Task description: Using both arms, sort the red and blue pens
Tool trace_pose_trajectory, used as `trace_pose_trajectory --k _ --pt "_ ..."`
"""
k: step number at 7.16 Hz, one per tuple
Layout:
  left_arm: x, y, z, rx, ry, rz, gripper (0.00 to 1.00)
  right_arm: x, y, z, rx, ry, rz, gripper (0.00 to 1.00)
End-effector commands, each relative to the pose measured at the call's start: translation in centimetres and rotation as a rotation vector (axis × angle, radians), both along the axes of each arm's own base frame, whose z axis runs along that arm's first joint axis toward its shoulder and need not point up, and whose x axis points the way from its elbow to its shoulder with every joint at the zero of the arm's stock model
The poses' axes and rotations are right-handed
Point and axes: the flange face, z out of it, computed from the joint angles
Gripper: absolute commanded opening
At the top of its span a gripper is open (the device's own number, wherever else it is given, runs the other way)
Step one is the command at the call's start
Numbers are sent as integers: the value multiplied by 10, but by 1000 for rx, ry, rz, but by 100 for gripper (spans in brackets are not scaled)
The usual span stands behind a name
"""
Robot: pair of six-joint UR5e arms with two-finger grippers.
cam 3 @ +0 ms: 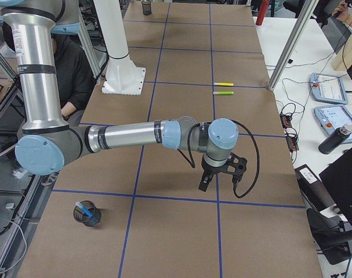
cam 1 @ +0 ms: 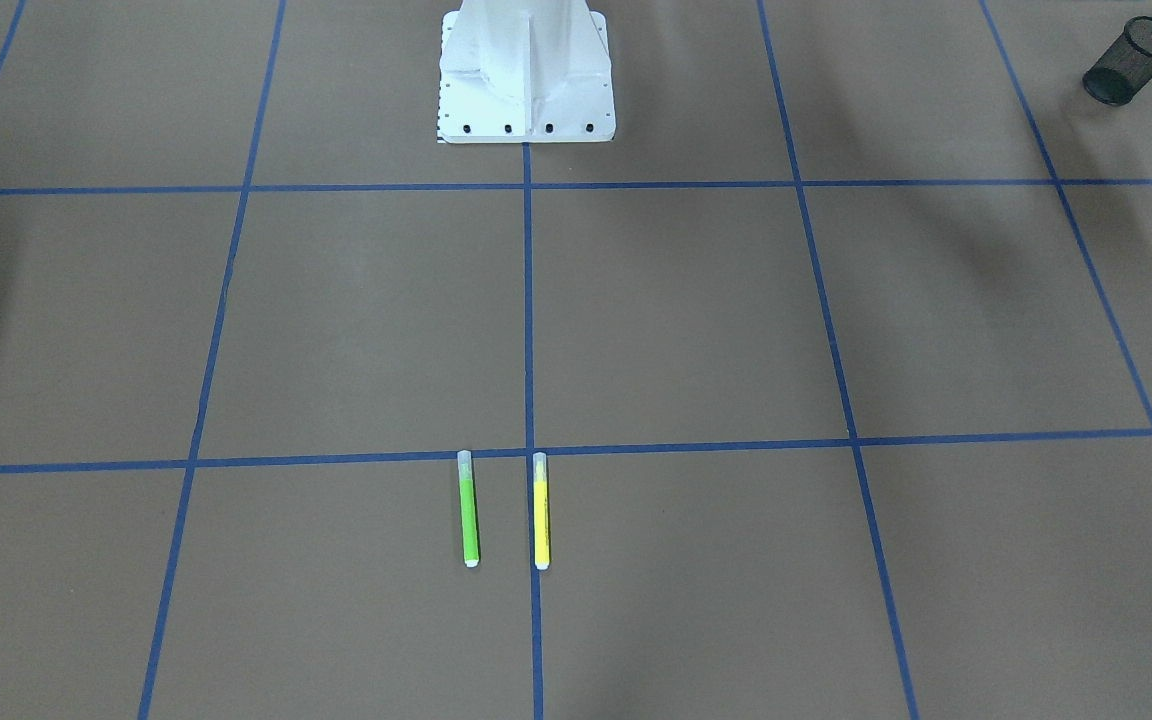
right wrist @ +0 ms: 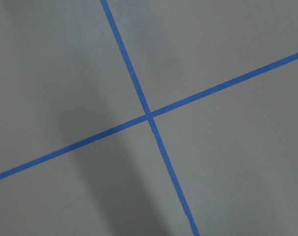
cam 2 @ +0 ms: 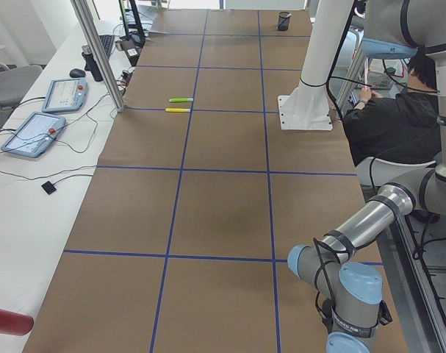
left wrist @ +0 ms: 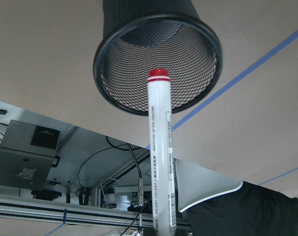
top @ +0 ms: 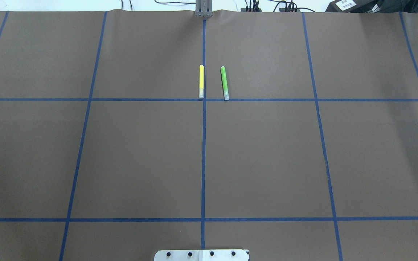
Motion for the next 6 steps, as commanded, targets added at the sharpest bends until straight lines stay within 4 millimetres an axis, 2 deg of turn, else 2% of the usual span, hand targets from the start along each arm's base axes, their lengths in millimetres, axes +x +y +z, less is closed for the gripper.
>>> trace_pose_trajectory --k 1,3,6 --pt "1 1 6 -13 4 -4 0 0 0 -1 3 -1 0 100" --pt "-7 -14 11 -7 2 -4 0 0 0 -1 1 -1 0 100" --pt "-10 -20 18 -8 2 -10 0 -3 -1 2 -3 0 -5 100"
